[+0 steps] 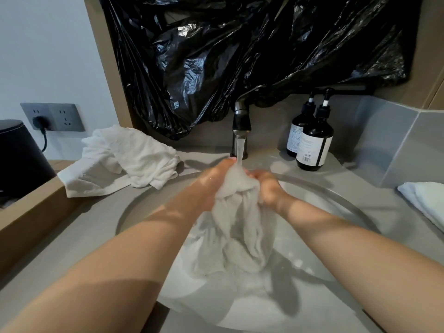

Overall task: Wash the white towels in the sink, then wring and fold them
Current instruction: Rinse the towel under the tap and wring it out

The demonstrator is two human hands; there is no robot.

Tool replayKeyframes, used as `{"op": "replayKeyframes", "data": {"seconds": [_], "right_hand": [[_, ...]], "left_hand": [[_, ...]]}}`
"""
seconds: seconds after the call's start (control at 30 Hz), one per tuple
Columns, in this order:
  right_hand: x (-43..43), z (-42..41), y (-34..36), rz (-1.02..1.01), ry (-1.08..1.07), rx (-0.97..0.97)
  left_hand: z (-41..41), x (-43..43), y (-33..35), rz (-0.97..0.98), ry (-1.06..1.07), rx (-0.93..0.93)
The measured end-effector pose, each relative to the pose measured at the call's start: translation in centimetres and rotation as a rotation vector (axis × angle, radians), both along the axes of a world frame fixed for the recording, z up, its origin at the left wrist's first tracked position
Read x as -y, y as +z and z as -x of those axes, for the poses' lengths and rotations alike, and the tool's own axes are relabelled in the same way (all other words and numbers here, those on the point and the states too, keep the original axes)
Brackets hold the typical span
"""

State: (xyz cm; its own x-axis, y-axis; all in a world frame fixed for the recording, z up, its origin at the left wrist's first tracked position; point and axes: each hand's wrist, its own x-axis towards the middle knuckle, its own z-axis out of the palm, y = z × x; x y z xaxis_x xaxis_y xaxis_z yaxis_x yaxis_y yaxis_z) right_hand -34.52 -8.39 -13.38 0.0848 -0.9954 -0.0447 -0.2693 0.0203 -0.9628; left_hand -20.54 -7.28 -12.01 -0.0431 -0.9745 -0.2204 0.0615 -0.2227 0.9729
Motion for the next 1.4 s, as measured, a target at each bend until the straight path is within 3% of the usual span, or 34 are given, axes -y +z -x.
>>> {"op": "replayKeyframes", "data": {"seconds": [0.1, 0.23, 0.3, 0.37, 0.43, 0.5, 0.57, 0.63, 0.77, 0.83, 0.93, 1.03, 1.2, 1.4], "right_hand": [[-0.1, 3.2, 0.0, -0.239, 0.270, -0.162], [-0.2, 5.4, -1.2, -0.392, 0.616, -0.422], [0.0, 4.8, -1.6, -0.418, 0.620, -0.305], [-0.1, 4.3, -0.7, -0.462, 0.499, -0.023], [0.1, 4.8, 0.5, -0.403, 0.360, 0.181], [0.3, 5.2, 2.2, -0.266, 0.213, 0.302], [0.0, 4.8, 3.7, -0.141, 0.140, 0.353], [-0.6, 3.7, 4.9, -0.088, 0.159, 0.360], [-1.2, 2.2, 6.0, -0.057, 0.260, 0.374], [-1.5, 1.6, 6.1, -0.077, 0.271, 0.363], [-1.3, 1.4, 4.8, -0.091, 0.194, 0.307], [-0.1, 2.7, 2.3, -0.128, 0.129, 0.176], [0.4, 3.9, -1.2, -0.443, 0.512, -0.130], [0.6, 5.3, -0.8, -0.473, 0.457, 0.029]], "left_hand": [[-0.4, -0.3, 0.1, -0.023, 0.048, -0.022], [-1.9, 0.1, 0.3, -0.037, 0.129, -0.268], [-2.7, 0.4, 0.2, -0.051, 0.159, -0.346], [-3.2, 0.6, 0.3, -0.041, 0.194, -0.326], [-3.5, 1.1, 0.5, -0.002, 0.264, -0.190], [-3.6, 1.5, 0.1, 0.026, 0.305, 0.102], [-3.4, 1.9, -0.8, 0.014, 0.154, 0.350], [-2.9, 1.7, -1.4, -0.005, -0.064, 0.420], [-1.2, 0.7, -0.7, 0.074, -0.157, 0.002], [-0.6, 0.1, -0.6, 0.081, -0.173, -0.114], [-0.1, -0.3, -1.2, 0.151, -0.214, -0.067], [-0.3, 0.0, -0.8, 0.117, -0.046, -0.129], [-0.4, 0.1, -0.7, 0.060, 0.089, -0.241], [-0.6, 0.3, -0.1, 0.063, 0.442, -0.318]]}}
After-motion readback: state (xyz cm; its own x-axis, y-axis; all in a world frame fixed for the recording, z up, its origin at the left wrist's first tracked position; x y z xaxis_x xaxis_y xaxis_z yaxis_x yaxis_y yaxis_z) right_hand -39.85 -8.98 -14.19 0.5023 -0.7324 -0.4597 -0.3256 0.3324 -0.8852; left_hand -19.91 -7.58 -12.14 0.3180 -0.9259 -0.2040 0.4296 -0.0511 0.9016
